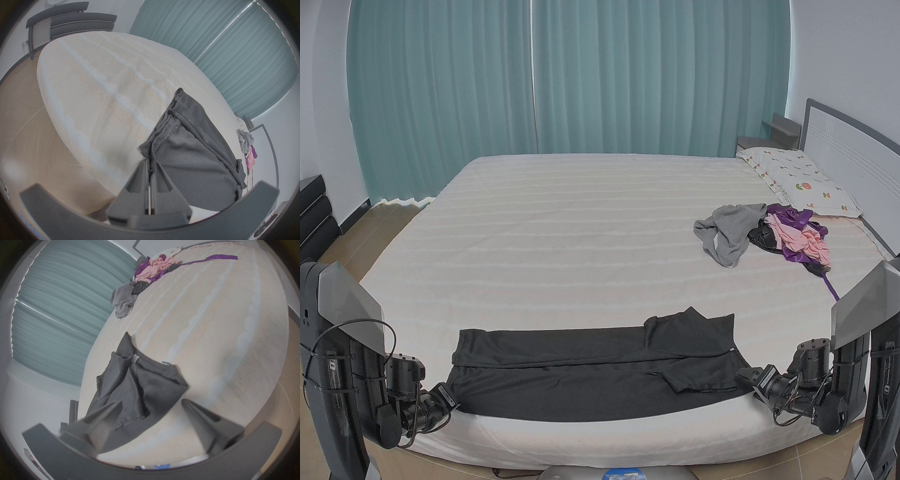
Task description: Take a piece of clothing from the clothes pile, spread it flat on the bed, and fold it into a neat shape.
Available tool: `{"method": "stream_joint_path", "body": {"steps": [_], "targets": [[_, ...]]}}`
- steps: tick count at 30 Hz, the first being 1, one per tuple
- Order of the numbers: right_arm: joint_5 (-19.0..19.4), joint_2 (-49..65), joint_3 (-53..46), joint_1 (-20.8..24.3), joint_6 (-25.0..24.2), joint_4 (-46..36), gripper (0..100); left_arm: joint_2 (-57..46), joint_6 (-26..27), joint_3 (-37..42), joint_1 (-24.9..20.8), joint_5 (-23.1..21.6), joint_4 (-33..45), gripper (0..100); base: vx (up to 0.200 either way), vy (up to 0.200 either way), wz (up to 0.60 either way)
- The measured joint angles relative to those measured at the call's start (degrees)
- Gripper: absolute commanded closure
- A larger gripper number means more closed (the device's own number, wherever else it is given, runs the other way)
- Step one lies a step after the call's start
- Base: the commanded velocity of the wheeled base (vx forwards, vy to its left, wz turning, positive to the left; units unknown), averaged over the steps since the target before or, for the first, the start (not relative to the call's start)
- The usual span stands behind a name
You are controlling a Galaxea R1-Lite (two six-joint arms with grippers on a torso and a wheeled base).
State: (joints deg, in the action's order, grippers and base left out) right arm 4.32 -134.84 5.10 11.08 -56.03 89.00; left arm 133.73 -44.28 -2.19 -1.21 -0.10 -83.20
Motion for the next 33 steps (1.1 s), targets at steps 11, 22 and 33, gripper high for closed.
{"method": "stream_joint_path", "body": {"steps": [11,22,33], "targets": [[-3.15,-0.88,0.07,0.49,0.20,-0.05,100,0.01,-0.04,-0.06,0.02,0.00,0.00,100,0.000,0.000,0.00],[-3.25,3.41,-2.89,0.13,1.43,-0.02,100,-1.65,0.10,-0.67,1.05,0.07,0.07,100,0.000,0.000,0.00],[-3.19,6.14,-4.08,0.46,4.30,-0.43,100,-4.24,0.71,-0.87,1.94,0.10,0.10,100,0.000,0.000,0.00]]}}
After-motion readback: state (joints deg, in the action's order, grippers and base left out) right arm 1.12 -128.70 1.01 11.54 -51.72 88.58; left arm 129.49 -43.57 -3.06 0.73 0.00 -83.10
